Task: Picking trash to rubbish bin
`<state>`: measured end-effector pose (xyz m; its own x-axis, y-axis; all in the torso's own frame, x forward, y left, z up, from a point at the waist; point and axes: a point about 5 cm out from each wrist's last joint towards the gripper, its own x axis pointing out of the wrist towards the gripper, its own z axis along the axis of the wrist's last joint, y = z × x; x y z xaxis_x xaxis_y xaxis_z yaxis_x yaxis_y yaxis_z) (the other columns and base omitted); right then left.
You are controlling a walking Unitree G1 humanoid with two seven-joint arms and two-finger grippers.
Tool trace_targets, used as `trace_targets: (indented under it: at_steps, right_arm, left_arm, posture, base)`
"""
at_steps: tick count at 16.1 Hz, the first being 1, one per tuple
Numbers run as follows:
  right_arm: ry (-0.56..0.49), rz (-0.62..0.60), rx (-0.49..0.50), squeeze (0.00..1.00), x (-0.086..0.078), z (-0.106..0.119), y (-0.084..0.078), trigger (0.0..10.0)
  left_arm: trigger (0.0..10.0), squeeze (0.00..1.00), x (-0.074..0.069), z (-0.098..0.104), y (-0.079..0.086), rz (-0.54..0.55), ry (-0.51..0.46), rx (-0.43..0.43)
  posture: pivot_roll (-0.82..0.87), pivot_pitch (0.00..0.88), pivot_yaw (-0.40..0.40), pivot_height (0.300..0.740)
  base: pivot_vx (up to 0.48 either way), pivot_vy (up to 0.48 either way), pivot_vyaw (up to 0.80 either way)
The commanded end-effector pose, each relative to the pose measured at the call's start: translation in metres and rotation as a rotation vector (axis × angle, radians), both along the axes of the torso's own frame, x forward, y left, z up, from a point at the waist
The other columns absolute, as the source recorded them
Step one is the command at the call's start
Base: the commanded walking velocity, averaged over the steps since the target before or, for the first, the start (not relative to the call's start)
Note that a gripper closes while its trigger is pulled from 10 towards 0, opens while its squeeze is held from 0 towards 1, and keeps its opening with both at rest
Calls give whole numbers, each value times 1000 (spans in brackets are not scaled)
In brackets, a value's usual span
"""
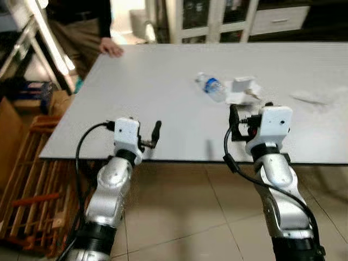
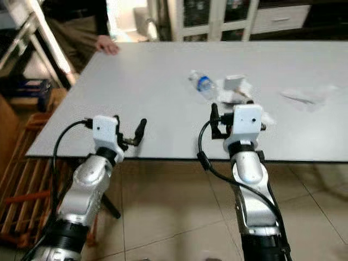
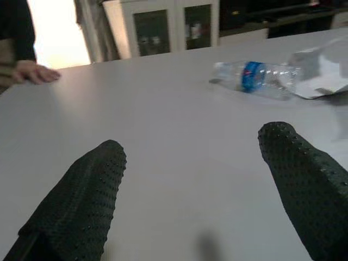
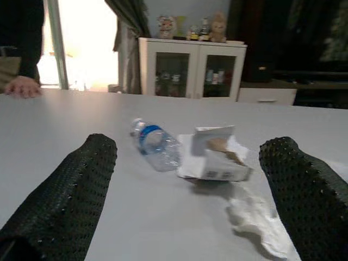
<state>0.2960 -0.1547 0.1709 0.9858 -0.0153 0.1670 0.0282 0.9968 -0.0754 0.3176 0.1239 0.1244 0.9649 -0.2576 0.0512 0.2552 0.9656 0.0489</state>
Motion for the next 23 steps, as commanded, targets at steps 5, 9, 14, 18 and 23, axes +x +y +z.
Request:
trace_targets:
  at_steps: [5, 9, 14, 18, 23]
  right_arm:
    - [-7, 3, 5, 0, 1, 1, 3, 10000]
    - [-11, -4, 3, 0, 0, 2, 4, 10000]
    - [2, -10, 28, 0, 0, 1, 2, 10000]
    - [-4, -9, 21, 0, 0, 1, 2, 10000]
    - [-6, -11, 13, 0, -1, 1, 2, 10000]
  left_arm:
    - [10000, 0, -1, -1, 2, -12, -1, 14]
    - [10000, 0, -2, -2, 1, -19, 2, 18]
    - [10000, 0, -2, -3, 0, -20, 9, 19]
    - [10000, 0, -2, -3, -2, -26, 9, 18]
    - [10000, 0, -2, -2, -5, -48, -6, 17]
  posture:
    - [-97, 83, 78, 740]
    - [-100, 93, 79, 740]
    - [-103, 94, 80, 740]
    - [-107, 95, 81, 740]
    - [-108, 96, 81, 740]
  base:
    - [0, 0, 0]
    - [69, 0, 0]
    - [0, 0, -312]
    - [0, 0, 0]
    - [208, 0, 0]
